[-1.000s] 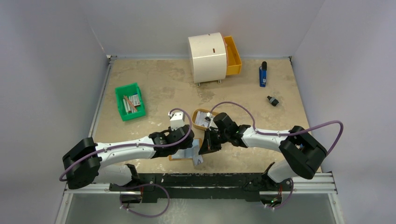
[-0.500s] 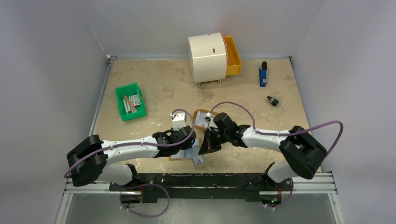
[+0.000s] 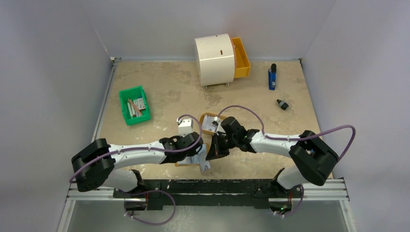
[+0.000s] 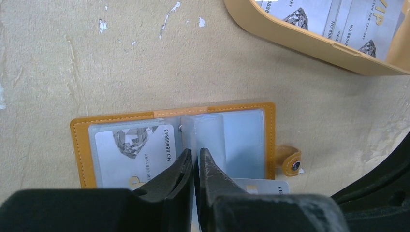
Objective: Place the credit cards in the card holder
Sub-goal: Adjust the card holder at the center of the board.
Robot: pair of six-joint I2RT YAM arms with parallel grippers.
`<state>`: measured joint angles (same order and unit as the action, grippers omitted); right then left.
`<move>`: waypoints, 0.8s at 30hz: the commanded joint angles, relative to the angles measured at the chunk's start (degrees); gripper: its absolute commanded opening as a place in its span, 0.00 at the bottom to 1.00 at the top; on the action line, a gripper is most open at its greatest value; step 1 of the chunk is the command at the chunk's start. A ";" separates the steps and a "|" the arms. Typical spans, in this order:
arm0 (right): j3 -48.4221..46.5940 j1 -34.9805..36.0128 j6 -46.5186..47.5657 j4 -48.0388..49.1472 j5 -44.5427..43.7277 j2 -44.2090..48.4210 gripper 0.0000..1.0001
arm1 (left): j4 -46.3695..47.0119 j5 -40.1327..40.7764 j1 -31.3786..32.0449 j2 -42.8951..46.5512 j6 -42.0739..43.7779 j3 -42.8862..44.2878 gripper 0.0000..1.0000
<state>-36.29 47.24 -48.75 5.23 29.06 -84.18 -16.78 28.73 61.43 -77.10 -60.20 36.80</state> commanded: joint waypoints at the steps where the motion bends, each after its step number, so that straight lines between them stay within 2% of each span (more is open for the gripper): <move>1: -1.09 0.22 1.19 -1.25 -0.93 2.04 0.00 | 1.13 0.75 -0.52 0.02 1.05 0.11 0.04; 3: -1.00 0.22 1.36 -2.51 -2.45 3.10 0.00 | 0.59 1.26 -0.52 0.17 0.98 0.23 0.00; 7: -0.62 0.22 2.18 -5.11 -5.01 6.87 0.00 | 0.06 1.94 -0.60 0.24 0.96 0.22 0.00; 13: -0.65 0.75 4.54 -10.95 -3.43 13.21 0.00 | 0.16 1.85 -0.70 -0.26 0.84 0.43 0.00; 18: -3.11 3.29 6.75 -14.63 -1.21 10.92 0.00 | 0.28 1.85 -0.70 -0.50 0.87 0.95 0.00; 24: -4.23 5.66 5.89 -10.67 0.69 6.02 0.00 | -0.27 1.94 -0.72 -0.42 0.63 1.02 0.00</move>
<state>-37.80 51.64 -43.62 -7.18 27.00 -76.64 -17.39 29.12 61.12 -77.49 -60.20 36.82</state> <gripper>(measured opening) 0.004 0.008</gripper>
